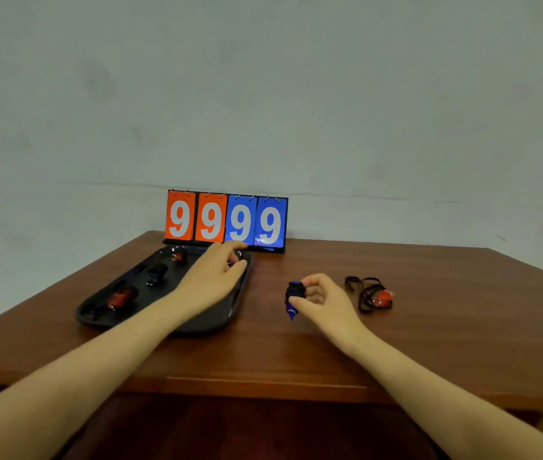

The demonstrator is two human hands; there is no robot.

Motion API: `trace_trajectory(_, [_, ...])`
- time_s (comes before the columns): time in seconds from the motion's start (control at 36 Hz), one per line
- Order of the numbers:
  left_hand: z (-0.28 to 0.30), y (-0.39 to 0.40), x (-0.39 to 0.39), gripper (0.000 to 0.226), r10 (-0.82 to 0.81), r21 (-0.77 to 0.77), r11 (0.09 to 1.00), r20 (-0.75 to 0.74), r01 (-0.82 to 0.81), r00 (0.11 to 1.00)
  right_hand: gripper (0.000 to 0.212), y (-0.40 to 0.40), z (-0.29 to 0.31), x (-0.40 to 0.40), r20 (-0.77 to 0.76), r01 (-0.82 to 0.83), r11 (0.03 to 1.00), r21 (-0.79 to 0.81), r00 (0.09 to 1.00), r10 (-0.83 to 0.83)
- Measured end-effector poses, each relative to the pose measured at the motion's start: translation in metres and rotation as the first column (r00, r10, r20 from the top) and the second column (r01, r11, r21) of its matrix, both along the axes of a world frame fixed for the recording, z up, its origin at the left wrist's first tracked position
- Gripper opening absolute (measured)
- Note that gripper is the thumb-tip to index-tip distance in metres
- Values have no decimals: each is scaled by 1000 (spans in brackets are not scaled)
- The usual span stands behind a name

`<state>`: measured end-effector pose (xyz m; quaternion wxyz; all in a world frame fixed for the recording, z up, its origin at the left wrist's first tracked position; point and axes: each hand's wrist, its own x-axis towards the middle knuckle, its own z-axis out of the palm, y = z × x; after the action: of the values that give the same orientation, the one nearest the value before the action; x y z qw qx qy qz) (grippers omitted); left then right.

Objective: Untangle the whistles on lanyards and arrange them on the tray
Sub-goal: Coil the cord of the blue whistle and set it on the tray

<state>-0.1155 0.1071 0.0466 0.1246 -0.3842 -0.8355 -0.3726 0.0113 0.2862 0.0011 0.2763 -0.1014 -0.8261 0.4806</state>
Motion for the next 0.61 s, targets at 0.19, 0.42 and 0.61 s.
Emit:
trace_trajectory(0.19, [-8,-112,-48,27,314,-12,949,-39,-315,949,34,-61,16,-25,-42,-116,993,-12,992,115])
trace_trajectory(0.42, [-44,-183,-77,46,503,-162,862,167,-480,848,33,-126,20,-90,105,-198,978,59,976,191])
trace_trajectory(0.61, [-45,-186,-71,34,419,-133,906,142,-402,897,35,-139,18,-123,250,-268,955,125,940,232])
